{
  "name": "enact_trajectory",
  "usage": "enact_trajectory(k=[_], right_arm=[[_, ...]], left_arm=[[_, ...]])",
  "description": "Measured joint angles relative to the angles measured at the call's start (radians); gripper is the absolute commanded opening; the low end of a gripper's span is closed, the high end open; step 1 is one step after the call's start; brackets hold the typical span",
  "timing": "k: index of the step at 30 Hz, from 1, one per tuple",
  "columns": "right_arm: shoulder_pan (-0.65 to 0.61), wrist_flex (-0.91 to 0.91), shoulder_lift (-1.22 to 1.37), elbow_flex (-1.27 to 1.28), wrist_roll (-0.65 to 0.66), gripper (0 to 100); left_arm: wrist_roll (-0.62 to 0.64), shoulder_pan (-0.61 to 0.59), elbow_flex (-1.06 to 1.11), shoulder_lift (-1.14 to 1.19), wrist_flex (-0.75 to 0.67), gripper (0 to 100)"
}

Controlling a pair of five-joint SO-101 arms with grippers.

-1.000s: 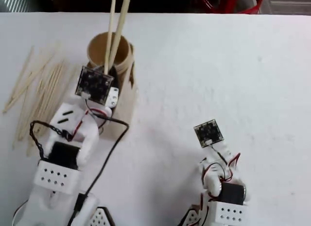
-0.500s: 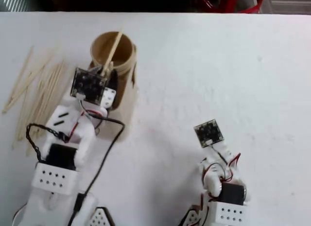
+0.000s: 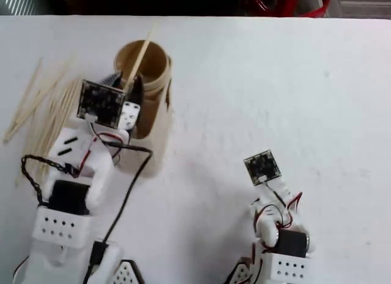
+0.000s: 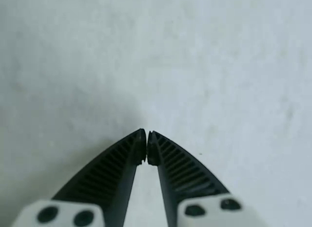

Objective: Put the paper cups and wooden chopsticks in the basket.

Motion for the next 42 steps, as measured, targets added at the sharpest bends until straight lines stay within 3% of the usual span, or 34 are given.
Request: enact_trajectory(k=[9,16,20,24,42], right_arm=[[0.000,0.000,0.000,0.000,0.000,1.9],[0.000,0.000,0.000,0.000,0.000,1.9],[0.000,0.000,0.000,0.000,0.000,1.9],[0.000,0.000,0.000,0.000,0.000,1.9],[0.000,0.000,0.000,0.000,0.000,1.9]], left_arm=[[-0.009,0.000,-0.068,0.000,0.120,12],[-0.100,-0.002,0.008,-0.003,0.121,12],[-0.104,-0.003,0.048,-0.003,0.121,12],[-0.104,-0.003,0.058,-0.003,0.121,2],[-0.104,-0.003,-0.006,-0.003,0.087,2]])
